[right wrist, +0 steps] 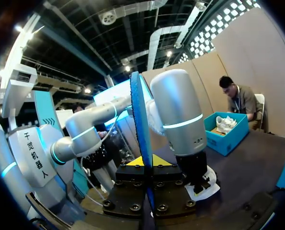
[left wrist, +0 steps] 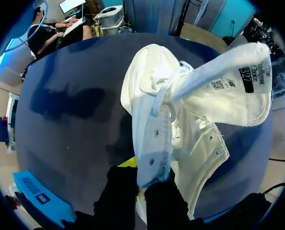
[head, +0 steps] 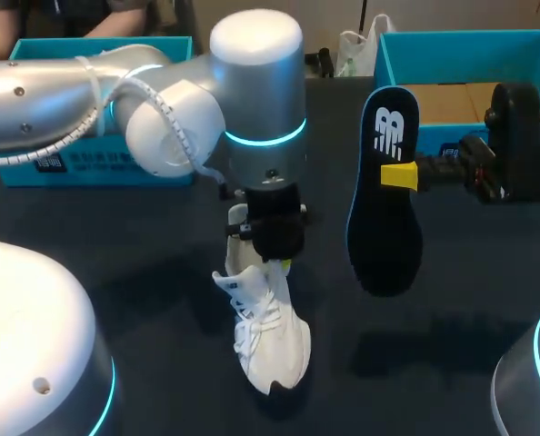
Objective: Take the shoe out of the shoebox, open the shoe tongue, remove and reinsert the insole, then place the shoe into the shoebox
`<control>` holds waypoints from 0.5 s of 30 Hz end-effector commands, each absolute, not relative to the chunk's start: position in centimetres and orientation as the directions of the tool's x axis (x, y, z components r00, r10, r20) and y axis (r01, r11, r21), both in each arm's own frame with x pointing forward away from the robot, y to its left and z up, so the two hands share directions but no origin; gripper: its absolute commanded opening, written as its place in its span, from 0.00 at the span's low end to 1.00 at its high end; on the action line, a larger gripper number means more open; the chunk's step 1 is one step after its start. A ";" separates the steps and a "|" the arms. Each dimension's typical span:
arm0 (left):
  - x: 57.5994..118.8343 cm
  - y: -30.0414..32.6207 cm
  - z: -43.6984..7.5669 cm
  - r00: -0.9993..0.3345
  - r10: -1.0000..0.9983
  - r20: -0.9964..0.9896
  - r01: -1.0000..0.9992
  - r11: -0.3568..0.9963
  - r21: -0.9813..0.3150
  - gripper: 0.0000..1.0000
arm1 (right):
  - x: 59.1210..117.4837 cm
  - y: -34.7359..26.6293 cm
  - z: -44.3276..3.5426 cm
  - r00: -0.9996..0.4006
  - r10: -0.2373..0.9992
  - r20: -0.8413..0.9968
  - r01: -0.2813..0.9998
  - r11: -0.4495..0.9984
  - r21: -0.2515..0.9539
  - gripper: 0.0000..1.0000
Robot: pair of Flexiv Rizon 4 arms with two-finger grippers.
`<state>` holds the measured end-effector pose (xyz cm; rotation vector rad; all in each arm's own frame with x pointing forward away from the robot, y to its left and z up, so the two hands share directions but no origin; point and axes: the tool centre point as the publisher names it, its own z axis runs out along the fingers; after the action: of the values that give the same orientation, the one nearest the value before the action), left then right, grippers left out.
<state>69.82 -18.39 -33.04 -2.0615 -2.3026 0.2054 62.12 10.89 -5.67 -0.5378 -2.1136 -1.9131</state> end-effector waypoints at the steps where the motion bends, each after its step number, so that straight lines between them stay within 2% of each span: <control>1: 69.6 -18.6 -33.7 -0.086 0.994 -0.063 0.990 0.078 -0.117 0.00 | 62.0 11.0 -5.7 -0.903 0.112 0.415 0.424 0.076 0.902 0.00; 15: 69.9 -20.2 -37.5 -0.071 0.997 -0.007 0.986 0.069 -0.152 0.00 | 62.0 11.0 -5.7 -0.903 0.112 0.415 0.424 0.076 0.902 0.00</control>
<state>69.43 -18.97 -36.33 -2.0829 -2.2338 0.1855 62.12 10.89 -5.67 -0.5378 -2.1136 -1.9131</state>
